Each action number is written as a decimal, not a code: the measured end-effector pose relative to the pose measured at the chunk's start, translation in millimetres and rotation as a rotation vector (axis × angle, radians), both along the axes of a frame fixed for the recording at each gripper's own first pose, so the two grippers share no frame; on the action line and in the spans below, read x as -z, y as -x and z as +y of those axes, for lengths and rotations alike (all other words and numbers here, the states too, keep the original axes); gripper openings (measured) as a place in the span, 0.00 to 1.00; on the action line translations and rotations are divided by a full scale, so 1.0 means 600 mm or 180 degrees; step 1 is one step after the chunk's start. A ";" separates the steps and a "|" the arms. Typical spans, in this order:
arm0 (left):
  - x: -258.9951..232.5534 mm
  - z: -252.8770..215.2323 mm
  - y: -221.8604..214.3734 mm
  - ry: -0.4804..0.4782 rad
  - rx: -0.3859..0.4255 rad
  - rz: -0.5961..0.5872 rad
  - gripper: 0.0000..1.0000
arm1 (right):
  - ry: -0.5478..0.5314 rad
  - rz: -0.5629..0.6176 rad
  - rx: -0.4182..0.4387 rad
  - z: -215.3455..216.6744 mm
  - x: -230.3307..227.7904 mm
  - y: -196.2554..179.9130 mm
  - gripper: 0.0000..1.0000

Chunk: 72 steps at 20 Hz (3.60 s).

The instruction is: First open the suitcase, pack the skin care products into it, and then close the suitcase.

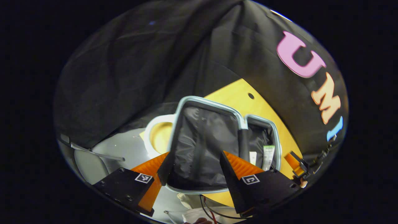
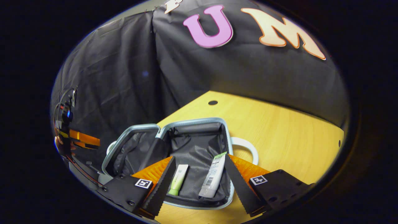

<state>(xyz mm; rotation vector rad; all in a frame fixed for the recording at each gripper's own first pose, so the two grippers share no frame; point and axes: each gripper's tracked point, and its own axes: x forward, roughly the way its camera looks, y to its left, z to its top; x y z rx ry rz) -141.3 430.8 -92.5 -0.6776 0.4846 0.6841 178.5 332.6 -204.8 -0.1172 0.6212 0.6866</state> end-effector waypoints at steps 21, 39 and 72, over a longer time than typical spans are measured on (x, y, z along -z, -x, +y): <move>0.139 0.145 0.008 0.0557 -0.0376 -0.0555 0.06 | 0.0007 -0.0346 0.1442 -0.335 -0.127 0.015 0.98; -0.263 -0.086 -0.121 -0.0335 0.0507 -0.1076 0.05 | -0.0325 -0.0389 0.1417 -0.355 -0.147 0.028 0.98; -0.008 -0.504 -0.560 -0.0459 0.2155 0.0642 0.06 | -0.0330 -0.0608 0.1836 -0.567 -0.208 0.058 0.98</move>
